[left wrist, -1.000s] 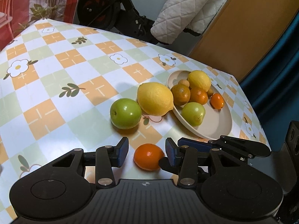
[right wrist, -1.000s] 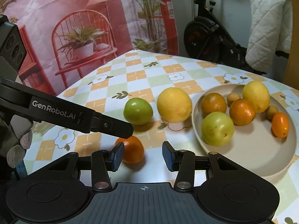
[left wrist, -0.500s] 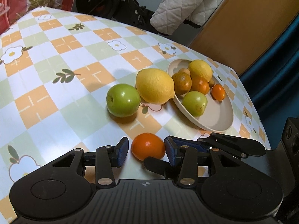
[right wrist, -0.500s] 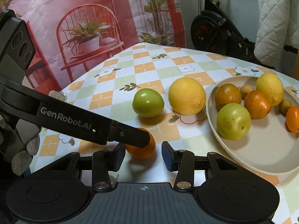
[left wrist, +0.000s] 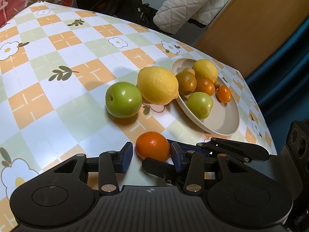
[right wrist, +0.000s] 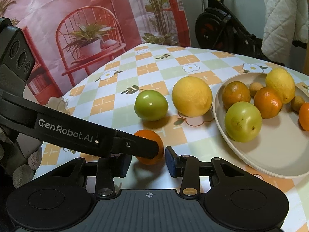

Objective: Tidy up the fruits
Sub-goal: 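Close both grippers together around the orange tangerine, then carry the tangerine between both grippers onto the plate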

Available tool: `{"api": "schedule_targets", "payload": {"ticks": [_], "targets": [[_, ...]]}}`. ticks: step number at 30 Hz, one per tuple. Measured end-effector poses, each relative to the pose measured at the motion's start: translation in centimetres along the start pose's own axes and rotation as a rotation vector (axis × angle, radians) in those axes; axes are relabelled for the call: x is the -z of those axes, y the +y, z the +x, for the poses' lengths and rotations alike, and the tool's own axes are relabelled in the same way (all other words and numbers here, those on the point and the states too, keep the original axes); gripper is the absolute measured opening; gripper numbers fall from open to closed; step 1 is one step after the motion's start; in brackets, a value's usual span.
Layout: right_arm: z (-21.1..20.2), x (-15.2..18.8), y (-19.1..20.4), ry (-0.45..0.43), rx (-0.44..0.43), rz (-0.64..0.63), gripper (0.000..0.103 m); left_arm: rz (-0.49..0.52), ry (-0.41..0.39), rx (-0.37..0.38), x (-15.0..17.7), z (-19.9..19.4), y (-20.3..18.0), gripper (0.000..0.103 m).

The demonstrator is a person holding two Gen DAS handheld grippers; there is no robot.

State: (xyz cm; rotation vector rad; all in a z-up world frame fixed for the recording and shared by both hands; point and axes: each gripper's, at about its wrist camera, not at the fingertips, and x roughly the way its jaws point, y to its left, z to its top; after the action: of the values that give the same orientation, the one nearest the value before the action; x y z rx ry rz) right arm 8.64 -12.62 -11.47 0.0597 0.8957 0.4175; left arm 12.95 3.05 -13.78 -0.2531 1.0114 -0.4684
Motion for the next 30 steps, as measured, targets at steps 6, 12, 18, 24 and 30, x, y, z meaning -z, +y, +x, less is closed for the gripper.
{"api": "schedule_targets", "payload": {"ticks": [6, 12, 18, 24, 30], "targets": [[-0.3, 0.4, 0.1, -0.007, 0.005, 0.002, 0.032, 0.019, -0.006, 0.004, 0.2, 0.0, -0.5, 0.044], [-1.5, 0.4, -0.2, -0.038, 0.012, 0.014, 0.032, 0.041, -0.025, 0.015, 0.0, -0.6, -1.4, 0.043], [-3.1, 0.2, -0.5, -0.084, 0.031, 0.021, 0.032, 0.082, -0.043, 0.026, -0.6, -1.3, -3.1, 0.043], [-5.0, -0.3, -1.7, -0.128, 0.048, 0.027, 0.032, 0.126, -0.067, 0.033, -1.5, -1.3, -5.6, 0.043], [-6.5, -0.8, -3.4, -0.152, 0.076, 0.018, 0.032, 0.145, -0.076, 0.048, -2.4, -0.5, -7.9, 0.043]]}}
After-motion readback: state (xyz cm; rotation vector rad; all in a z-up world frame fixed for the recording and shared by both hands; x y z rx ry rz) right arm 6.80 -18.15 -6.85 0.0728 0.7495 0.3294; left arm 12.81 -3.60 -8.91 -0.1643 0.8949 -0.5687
